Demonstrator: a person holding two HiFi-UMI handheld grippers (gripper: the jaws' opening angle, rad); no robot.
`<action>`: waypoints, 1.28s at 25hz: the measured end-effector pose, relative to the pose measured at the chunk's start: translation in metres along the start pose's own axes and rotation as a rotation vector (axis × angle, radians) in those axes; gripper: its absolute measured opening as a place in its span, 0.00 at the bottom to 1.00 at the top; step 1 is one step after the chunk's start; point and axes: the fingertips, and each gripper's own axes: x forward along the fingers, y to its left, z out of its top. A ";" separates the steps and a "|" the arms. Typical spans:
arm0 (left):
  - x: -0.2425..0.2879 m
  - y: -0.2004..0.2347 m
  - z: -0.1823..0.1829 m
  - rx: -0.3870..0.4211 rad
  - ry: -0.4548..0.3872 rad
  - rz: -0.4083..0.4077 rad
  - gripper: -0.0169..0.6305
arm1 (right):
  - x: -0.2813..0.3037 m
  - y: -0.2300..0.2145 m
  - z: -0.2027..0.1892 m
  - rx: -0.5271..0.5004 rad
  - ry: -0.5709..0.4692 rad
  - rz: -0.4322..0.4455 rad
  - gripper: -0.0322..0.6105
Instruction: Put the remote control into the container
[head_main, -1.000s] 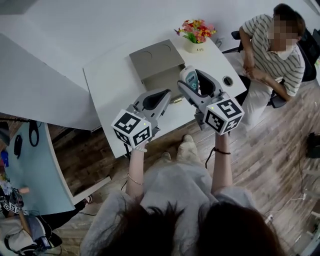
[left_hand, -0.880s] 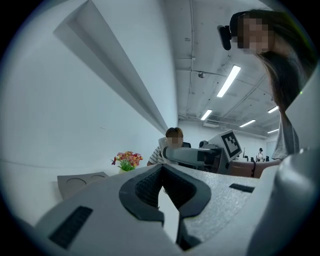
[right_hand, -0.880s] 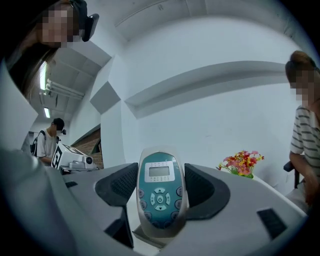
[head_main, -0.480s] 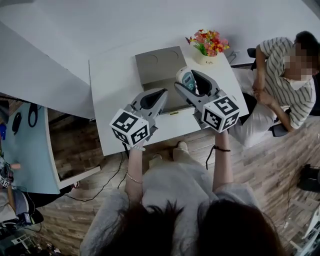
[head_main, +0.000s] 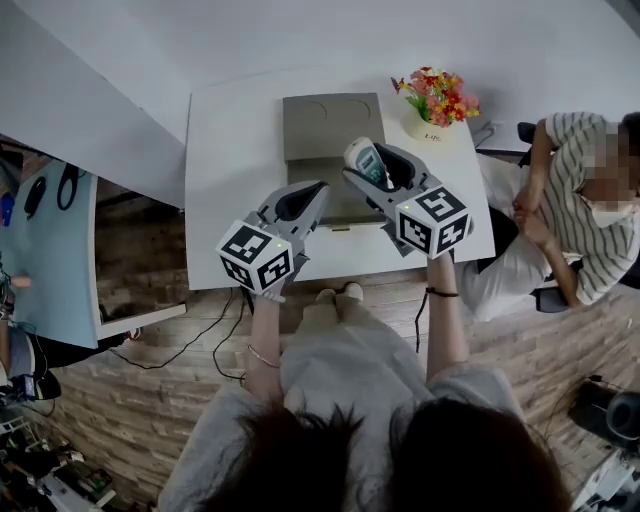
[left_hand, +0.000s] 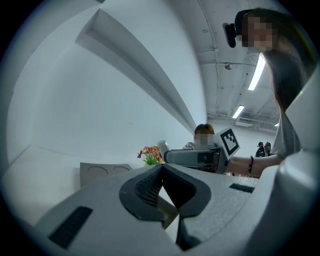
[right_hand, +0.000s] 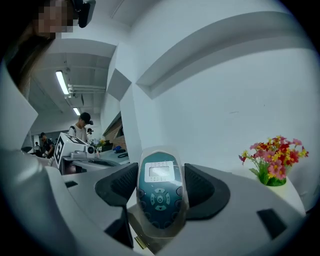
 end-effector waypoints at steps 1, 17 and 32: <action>-0.001 0.001 -0.004 -0.007 0.010 0.005 0.03 | 0.004 0.000 -0.004 0.002 0.012 0.007 0.50; 0.003 0.043 -0.052 -0.121 0.104 0.060 0.03 | 0.058 -0.005 -0.078 -0.008 0.245 0.077 0.50; 0.004 0.061 -0.085 -0.201 0.158 0.091 0.03 | 0.091 -0.011 -0.151 -0.106 0.520 0.107 0.50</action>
